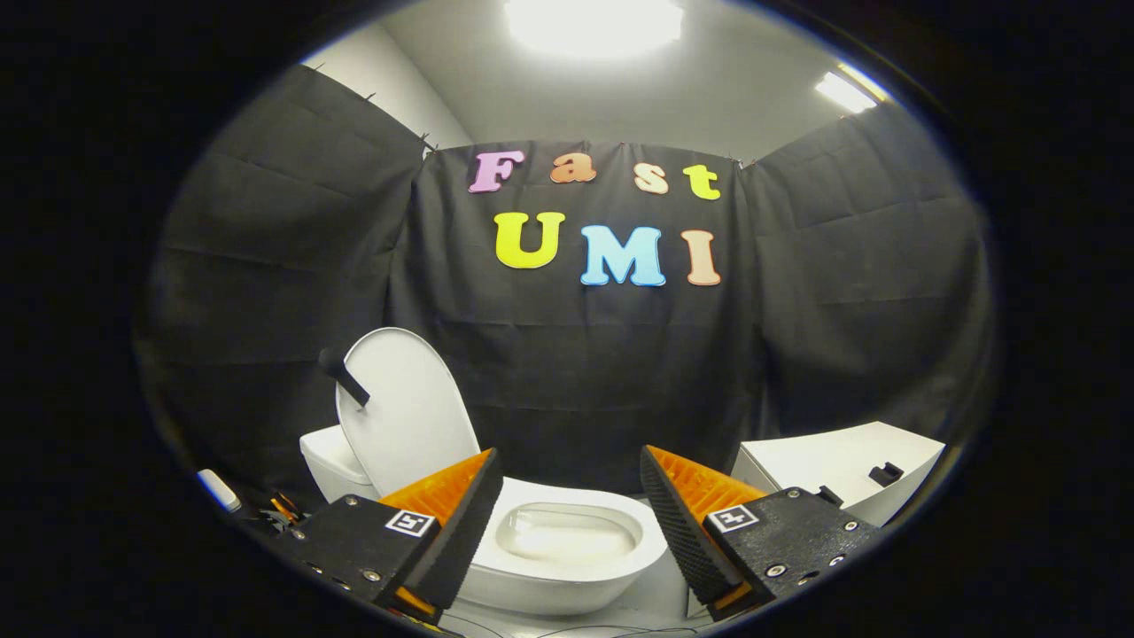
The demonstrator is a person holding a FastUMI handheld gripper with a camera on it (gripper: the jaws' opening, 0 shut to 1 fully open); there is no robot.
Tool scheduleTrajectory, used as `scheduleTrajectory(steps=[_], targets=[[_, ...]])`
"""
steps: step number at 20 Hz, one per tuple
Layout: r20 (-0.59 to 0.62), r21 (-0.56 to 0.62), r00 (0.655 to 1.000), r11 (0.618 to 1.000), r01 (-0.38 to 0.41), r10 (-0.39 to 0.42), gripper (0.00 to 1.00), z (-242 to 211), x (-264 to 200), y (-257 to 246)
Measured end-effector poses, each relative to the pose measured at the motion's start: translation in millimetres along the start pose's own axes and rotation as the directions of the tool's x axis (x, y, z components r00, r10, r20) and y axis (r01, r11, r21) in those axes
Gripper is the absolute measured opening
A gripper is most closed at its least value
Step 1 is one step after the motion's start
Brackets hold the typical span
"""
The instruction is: Open the toilet lid.
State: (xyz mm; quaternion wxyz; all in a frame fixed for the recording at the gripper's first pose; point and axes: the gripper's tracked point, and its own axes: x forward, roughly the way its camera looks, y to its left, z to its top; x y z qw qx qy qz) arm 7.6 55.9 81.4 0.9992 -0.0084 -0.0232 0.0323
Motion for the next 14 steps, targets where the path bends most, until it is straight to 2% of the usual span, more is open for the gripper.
scheduleTrajectory(steps=[6, 14], targets=[[0.0, -0.031, 1.0, 0.999, 0.019, -0.019, 0.96, -16.2, -21.1, -8.7], [-0.009, 0.022, 0.999, 0.999, 0.034, -0.034, 0.97, -35.9, -36.6, -16.5]])
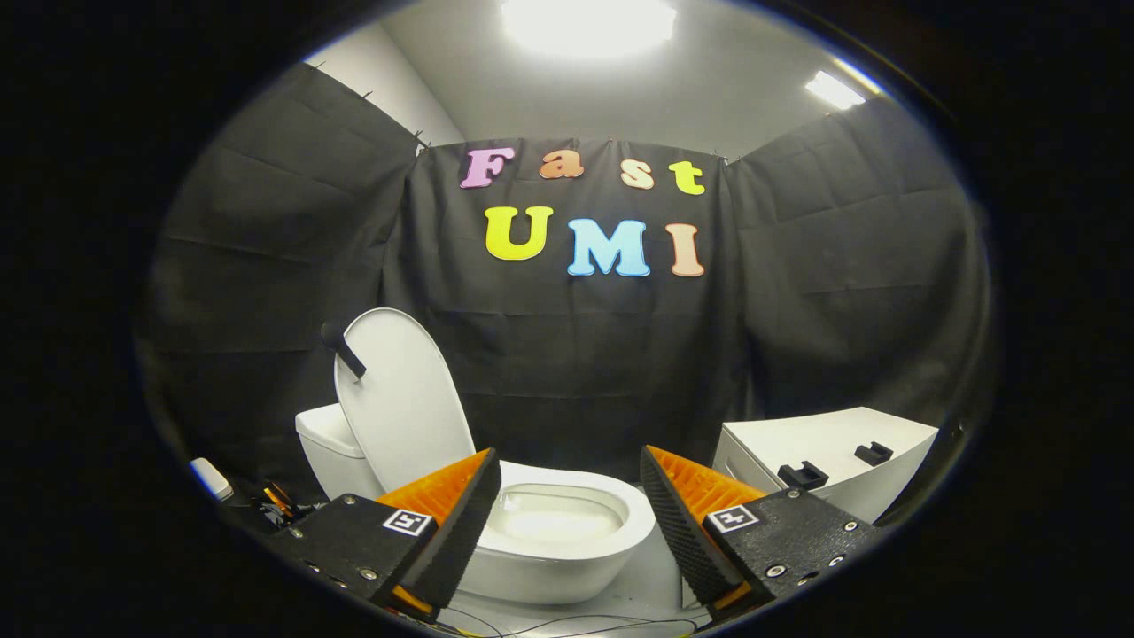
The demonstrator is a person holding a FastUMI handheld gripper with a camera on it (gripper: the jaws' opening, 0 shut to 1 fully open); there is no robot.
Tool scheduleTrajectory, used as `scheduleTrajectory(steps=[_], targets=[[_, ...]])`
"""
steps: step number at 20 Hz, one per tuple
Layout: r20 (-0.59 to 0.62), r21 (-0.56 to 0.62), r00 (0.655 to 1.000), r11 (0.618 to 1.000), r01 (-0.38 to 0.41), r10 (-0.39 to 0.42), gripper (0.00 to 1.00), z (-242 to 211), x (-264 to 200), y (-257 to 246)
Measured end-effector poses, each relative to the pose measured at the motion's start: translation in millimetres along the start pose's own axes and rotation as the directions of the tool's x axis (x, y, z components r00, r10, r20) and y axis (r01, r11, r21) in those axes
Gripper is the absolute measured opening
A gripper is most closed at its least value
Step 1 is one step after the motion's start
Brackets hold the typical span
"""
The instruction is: Open the toilet lid.
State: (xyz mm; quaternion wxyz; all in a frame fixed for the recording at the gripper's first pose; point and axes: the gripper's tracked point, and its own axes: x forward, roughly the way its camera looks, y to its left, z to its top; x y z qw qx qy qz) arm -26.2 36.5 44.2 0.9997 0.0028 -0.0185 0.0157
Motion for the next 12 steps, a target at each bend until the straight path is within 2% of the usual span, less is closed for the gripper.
scheduleTrajectory(steps=[5, 12], targets=[[0.003, 0.036, 1.0, 0.999, 0.002, -0.002, 0.97, -6.3, -10.8, -0.3], [0.008, 0.025, 1.0, 1.0, -0.004, 0.004, 0.97, -13.4, -15.4, 5.7]])
